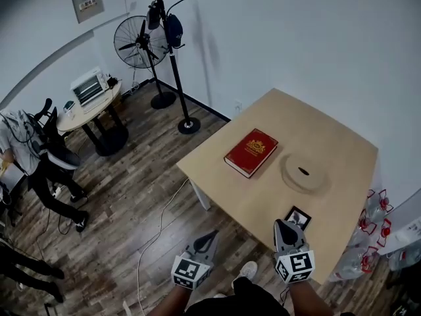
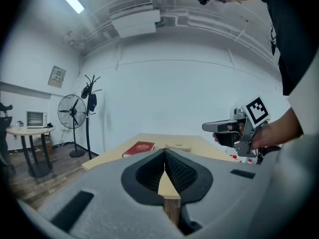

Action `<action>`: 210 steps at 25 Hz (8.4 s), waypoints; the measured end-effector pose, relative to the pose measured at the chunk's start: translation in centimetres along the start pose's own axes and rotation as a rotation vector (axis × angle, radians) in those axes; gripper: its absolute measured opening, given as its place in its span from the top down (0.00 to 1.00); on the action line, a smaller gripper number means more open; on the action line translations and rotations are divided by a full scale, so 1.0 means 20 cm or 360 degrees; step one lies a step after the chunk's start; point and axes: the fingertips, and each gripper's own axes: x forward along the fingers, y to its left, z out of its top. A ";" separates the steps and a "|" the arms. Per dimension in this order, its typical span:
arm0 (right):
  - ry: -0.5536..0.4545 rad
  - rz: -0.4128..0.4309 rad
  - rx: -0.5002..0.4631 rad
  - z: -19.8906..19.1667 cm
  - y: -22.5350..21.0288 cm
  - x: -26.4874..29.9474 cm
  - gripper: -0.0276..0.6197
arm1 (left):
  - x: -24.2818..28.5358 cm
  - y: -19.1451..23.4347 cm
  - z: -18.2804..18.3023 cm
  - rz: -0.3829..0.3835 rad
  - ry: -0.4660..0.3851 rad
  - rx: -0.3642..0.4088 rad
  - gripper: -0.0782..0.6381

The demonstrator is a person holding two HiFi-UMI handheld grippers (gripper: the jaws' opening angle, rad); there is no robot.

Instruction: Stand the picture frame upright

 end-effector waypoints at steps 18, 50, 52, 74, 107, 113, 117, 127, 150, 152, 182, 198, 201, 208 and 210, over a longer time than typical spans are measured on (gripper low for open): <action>0.0004 -0.0278 0.0117 -0.04 -0.88 0.15 0.94 | 0.89 -0.08 0.14 -0.0223 0.0074 -0.0067 0.89; 0.0307 -0.0927 0.0349 -0.43 -1.16 0.00 0.94 | 1.58 -0.21 0.09 -0.0960 0.0251 0.0076 0.89; 0.0348 -0.0949 0.0383 -0.49 -1.15 0.00 0.94 | 1.59 -0.22 0.07 -0.0990 0.0265 0.0077 0.89; 0.0854 -0.1060 0.0865 -1.25 -1.06 -0.11 0.76 | 1.64 -0.21 -0.06 -0.1077 0.0388 0.0110 0.89; 0.0986 -0.1187 0.0936 -1.35 -1.11 -0.12 0.86 | 1.65 -0.19 -0.09 -0.1091 0.0402 0.0047 0.89; 0.0922 -0.1221 0.0862 -1.26 -1.13 -0.13 0.86 | 1.65 -0.18 -0.10 -0.1091 0.0401 0.0036 0.89; 0.0843 -0.1217 0.0844 -1.16 -1.15 -0.10 0.86 | 1.66 -0.17 -0.10 -0.1087 0.0402 0.0031 0.89; 0.0592 -0.1187 0.0800 -0.92 -1.24 0.12 0.86 | 1.67 -0.12 -0.09 -0.1052 0.0395 0.0027 0.89; 0.0635 -0.1342 0.0814 -1.02 -1.34 0.49 0.86 | 1.69 0.16 -0.12 -0.0957 0.0425 0.0029 0.89; 0.0639 -0.1361 0.0797 -1.02 -1.34 0.49 0.86 | 1.71 0.15 -0.10 -0.0978 0.0413 0.0025 0.89; 0.0397 -0.1136 0.0367 -0.46 -1.25 0.39 0.80 | 1.71 0.02 -0.05 -0.1064 0.0363 0.0033 0.89; 0.0231 -0.1247 0.0164 -0.14 -1.15 0.15 0.94 | 1.71 -0.21 0.20 -0.1229 0.0217 0.0016 0.89; 0.0226 -0.1270 0.0149 -0.11 -1.15 0.13 0.94 | 1.70 -0.23 0.20 -0.1241 0.0221 0.0002 0.89; 0.0249 -0.1285 0.0138 -0.12 -1.12 0.10 0.94 | 1.68 -0.24 0.15 -0.1276 0.0255 0.0025 0.89; 0.0248 -0.1290 0.0144 -0.12 -1.11 0.10 0.94 | 1.68 -0.23 0.14 -0.1278 0.0261 0.0025 0.89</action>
